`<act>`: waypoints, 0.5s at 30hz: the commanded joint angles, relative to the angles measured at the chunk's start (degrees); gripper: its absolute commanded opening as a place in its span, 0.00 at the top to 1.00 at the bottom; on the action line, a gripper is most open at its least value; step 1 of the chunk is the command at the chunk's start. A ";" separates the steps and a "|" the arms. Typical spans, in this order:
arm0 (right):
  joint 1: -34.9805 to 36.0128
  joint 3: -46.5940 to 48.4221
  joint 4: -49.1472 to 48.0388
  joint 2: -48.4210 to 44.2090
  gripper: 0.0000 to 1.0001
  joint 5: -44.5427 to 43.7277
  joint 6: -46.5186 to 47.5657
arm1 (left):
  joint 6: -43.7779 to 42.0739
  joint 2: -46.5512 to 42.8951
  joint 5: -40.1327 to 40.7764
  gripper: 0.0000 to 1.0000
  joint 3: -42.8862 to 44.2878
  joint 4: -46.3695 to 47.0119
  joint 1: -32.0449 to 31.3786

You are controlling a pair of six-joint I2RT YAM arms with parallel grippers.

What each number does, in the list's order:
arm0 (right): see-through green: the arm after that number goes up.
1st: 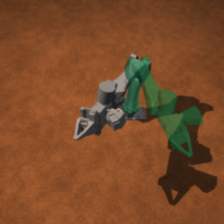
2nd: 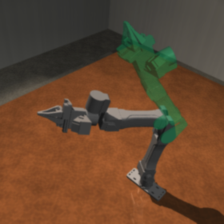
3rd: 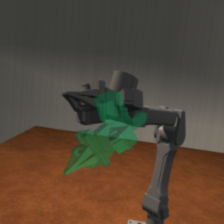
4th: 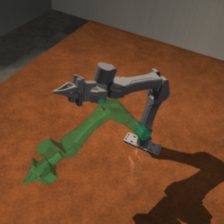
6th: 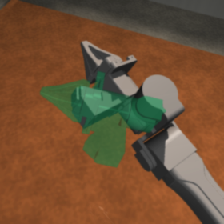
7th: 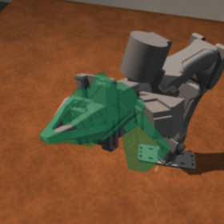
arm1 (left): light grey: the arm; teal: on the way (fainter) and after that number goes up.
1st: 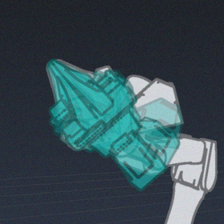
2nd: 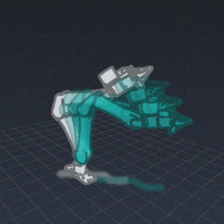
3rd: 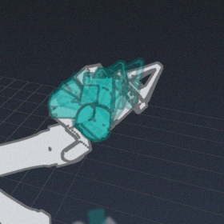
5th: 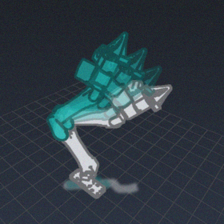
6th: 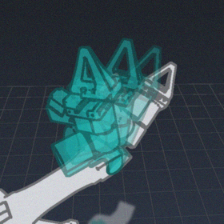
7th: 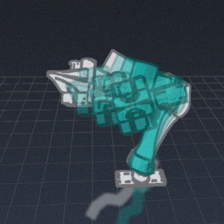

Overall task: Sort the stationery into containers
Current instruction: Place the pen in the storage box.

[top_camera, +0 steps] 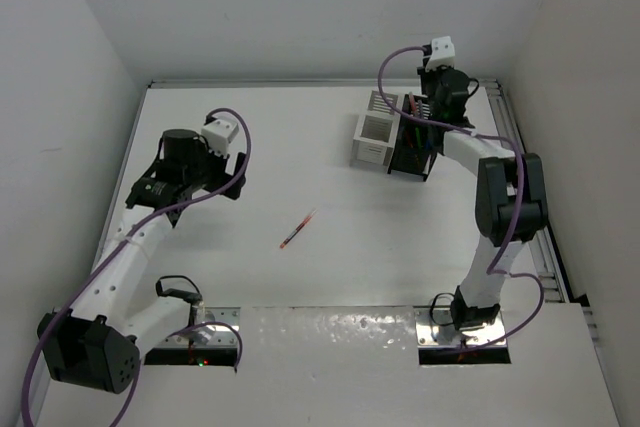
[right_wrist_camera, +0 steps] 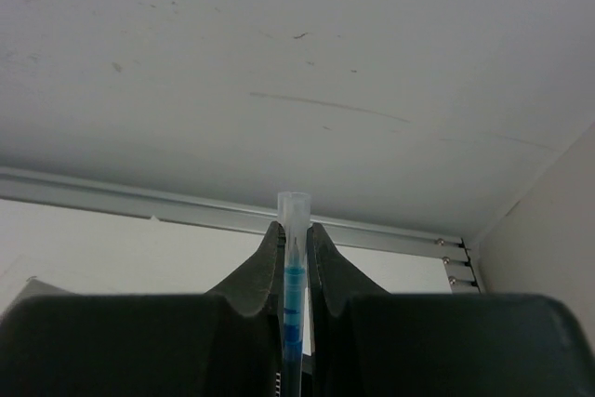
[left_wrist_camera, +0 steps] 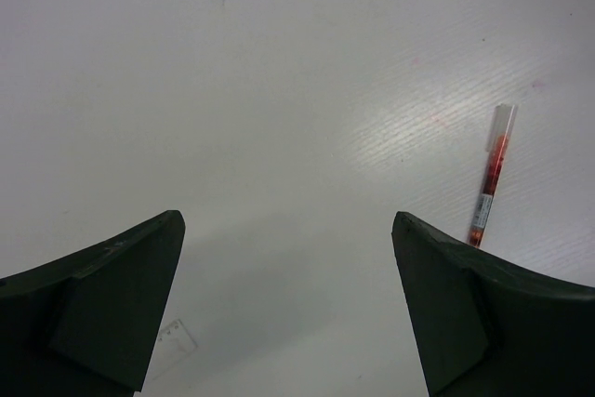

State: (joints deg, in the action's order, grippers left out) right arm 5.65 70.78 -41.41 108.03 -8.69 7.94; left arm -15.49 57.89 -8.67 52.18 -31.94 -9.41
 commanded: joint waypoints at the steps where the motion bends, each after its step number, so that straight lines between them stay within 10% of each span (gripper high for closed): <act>1: 0.15 -0.12 -6.58 1.92 1.00 1.83 -1.79 | 1.16 1.17 -0.65 0.07 2.04 4.08 -0.87; 15: 1.38 -9.25 -13.00 1.66 0.90 -0.72 -4.96 | 0.28 3.02 0.84 0.07 1.78 4.61 -0.96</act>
State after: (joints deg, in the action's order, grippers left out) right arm 6.81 62.46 -48.90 111.63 -8.82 4.62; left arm -14.92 61.52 -8.16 52.62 -29.63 -9.74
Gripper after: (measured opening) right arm 0.092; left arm 0.927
